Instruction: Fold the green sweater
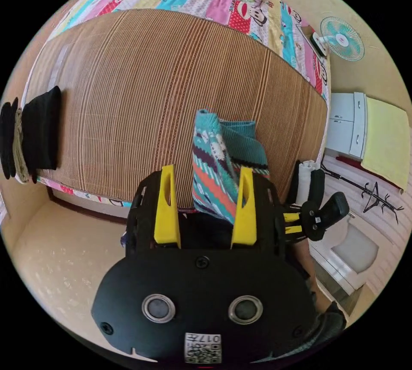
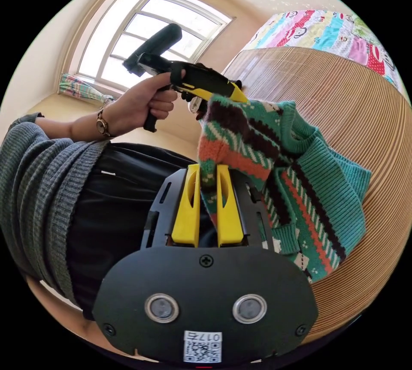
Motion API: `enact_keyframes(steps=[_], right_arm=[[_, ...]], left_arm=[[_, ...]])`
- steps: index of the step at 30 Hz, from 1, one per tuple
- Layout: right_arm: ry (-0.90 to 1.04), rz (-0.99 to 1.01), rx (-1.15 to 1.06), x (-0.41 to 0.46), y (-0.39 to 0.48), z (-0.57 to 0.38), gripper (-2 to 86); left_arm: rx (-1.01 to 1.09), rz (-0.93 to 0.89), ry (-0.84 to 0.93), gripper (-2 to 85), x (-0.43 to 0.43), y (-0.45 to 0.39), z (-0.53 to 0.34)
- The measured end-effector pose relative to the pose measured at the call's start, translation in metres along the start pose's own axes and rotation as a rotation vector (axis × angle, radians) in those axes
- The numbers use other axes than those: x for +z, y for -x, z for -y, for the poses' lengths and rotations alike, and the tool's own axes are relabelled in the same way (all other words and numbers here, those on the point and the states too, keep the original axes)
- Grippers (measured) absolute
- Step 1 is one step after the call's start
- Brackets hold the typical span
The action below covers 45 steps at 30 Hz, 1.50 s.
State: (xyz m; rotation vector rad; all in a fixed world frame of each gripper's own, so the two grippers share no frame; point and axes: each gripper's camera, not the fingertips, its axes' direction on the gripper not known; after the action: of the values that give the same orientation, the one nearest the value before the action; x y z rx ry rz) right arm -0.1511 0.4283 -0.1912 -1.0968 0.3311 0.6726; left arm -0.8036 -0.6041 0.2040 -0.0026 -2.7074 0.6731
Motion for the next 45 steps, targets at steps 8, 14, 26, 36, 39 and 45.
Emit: enact_keyframes(steps=[8, 14, 26, 36, 39, 45], right_arm=[[0.11, -0.044, -0.066, 0.083, 0.047, 0.016, 6.4], [0.104, -0.153, -0.113, 0.116, 0.096, 0.016, 6.1], [-0.492, -0.261, -0.399, 0.123, 0.3, 0.05, 6.9], [-0.86, -0.372, -0.458, 0.161, 0.379, -0.022, 4.4], [-0.934, -0.514, -0.245, 0.177, 0.378, -0.037, 8.7], [-0.802, -0.511, -0.284, 0.247, 0.395, 0.005, 15.9]], left_arm=[[-0.034, -0.376, 0.289, 16.9, 0.04, 0.06, 0.03], [0.226, -0.659, 0.427, 7.8, 0.047, 0.067, 0.03], [1.03, -1.473, -0.034, 5.9, -0.192, 0.171, -0.03], [1.626, -2.023, -0.386, 5.2, -0.417, 0.295, -0.124], [1.722, -2.121, -0.409, 5.1, -0.453, 0.328, -0.144], [1.736, -2.109, -0.282, 5.1, -0.481, 0.355, -0.18]])
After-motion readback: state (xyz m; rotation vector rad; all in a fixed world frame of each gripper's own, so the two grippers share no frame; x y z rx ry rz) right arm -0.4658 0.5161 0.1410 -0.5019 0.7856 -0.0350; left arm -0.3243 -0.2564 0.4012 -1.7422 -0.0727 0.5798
